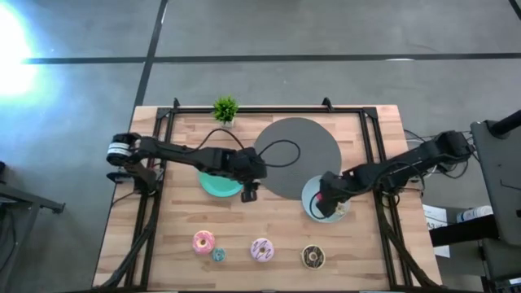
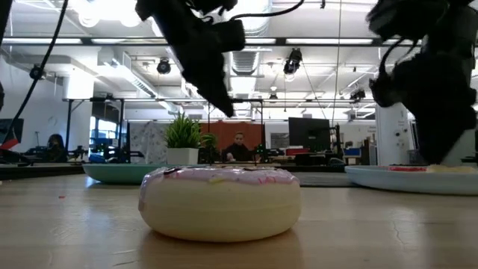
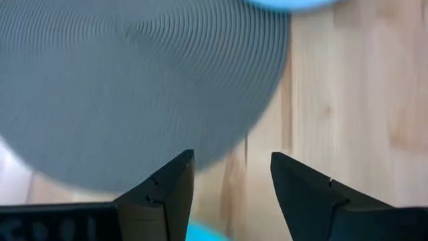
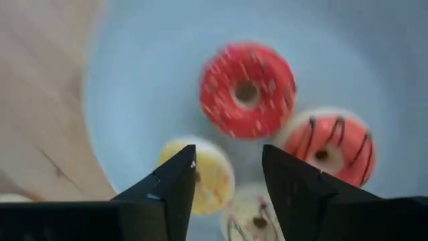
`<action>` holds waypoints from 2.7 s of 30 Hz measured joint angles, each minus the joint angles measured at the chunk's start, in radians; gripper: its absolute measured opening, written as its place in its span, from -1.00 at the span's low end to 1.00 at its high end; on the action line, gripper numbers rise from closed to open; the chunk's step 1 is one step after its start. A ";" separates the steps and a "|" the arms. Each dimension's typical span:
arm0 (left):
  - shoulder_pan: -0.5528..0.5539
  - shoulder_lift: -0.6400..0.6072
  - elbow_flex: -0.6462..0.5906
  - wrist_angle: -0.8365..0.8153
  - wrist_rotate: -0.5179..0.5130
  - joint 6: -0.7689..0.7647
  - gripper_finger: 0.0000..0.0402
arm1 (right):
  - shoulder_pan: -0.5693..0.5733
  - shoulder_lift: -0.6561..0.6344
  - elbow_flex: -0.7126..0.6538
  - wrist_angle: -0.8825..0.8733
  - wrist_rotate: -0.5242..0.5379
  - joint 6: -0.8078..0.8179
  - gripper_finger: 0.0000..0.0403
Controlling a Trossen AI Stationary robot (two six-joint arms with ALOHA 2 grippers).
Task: Pick & Place donuts
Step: Put the small blue donut on the blue plate
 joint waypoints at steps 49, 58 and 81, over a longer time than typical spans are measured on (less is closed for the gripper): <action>-0.669 0.072 -0.126 -0.092 0.047 -0.517 -0.17 | 0.018 0.001 0.150 -0.039 0.250 -0.493 -0.16; -0.669 0.100 -0.160 -0.039 0.074 -0.511 -0.40 | 0.019 0.001 0.150 -0.022 0.258 -0.488 -0.16; -0.352 -0.100 -0.095 -0.052 -0.180 -0.363 -0.99 | -0.013 -0.055 0.091 0.448 0.034 -0.070 -0.16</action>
